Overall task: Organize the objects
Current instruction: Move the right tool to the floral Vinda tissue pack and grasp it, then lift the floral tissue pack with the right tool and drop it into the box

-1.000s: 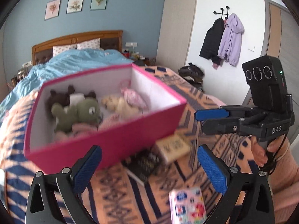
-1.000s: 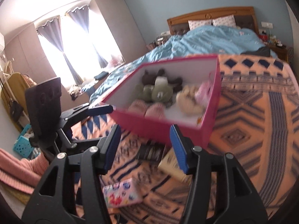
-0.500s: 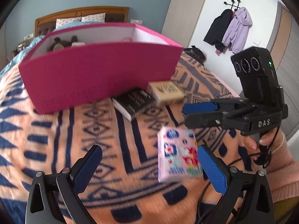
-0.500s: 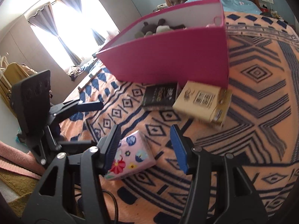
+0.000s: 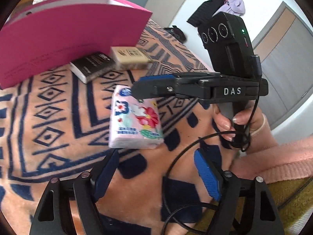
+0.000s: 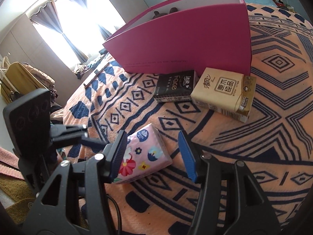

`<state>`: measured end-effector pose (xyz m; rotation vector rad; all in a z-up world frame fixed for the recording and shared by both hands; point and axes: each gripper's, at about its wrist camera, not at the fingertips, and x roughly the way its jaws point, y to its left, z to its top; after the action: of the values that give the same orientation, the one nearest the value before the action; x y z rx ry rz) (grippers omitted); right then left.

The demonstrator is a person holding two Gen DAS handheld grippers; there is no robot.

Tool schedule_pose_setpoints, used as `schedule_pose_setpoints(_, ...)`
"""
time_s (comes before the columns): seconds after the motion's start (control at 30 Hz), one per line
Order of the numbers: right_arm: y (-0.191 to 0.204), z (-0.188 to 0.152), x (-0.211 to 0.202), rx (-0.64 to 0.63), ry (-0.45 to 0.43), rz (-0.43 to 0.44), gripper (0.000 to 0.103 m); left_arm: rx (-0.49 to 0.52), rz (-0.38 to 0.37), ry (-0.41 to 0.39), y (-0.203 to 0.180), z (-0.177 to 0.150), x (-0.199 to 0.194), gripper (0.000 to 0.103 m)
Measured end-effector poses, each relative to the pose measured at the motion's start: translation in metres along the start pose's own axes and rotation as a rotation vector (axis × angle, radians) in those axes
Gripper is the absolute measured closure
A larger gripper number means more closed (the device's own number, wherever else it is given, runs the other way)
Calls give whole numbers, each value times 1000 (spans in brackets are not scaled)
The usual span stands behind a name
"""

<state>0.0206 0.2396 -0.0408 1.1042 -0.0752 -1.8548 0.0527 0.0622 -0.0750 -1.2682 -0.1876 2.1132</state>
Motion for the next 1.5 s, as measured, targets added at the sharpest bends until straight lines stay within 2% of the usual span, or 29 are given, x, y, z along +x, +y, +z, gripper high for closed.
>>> schedule_pose_setpoints(0.13, 0, -2, 0, 3, 5, 14, 47, -36, -1, -14, 8, 7, 0, 28)
schedule_pose_setpoints(0.2, 1, -3, 1, 1, 12, 29, 51, -54, 4, -21, 12, 11, 0, 28)
schedule_pose_setpoints(0.3, 3, -4, 3, -1, 24, 32, 53, -74, 33, -31, 19, 18, 1, 29)
schedule_pose_setpoints(0.47, 1, -6, 1, 24, 19, 53, 53, -122, 70, -50, 36, 31, 1, 38)
schedule_pose_setpoints(0.53, 0, -6, 1, 34, 14, 46, 54, -131, 75, -54, 40, 31, 1, 45)
schedule_pose_setpoints(0.67, -7, -5, 0, 69, 3, 40, 55, -143, 78, -57, 44, 30, -1, 50)
schedule_pose_setpoints(0.8, -10, -5, 3, 87, 6, 40, 66, -148, 85, -59, 44, 27, -2, 54)
schedule_pose_setpoints(1.07, -5, -5, -2, 62, 3, 14, 67, -123, 91, -55, 38, 31, 0, 56)
schedule_pose_setpoints(1.5, 5, 7, -29, 23, -87, -16, 67, -59, 114, -107, 27, 56, -17, 56)
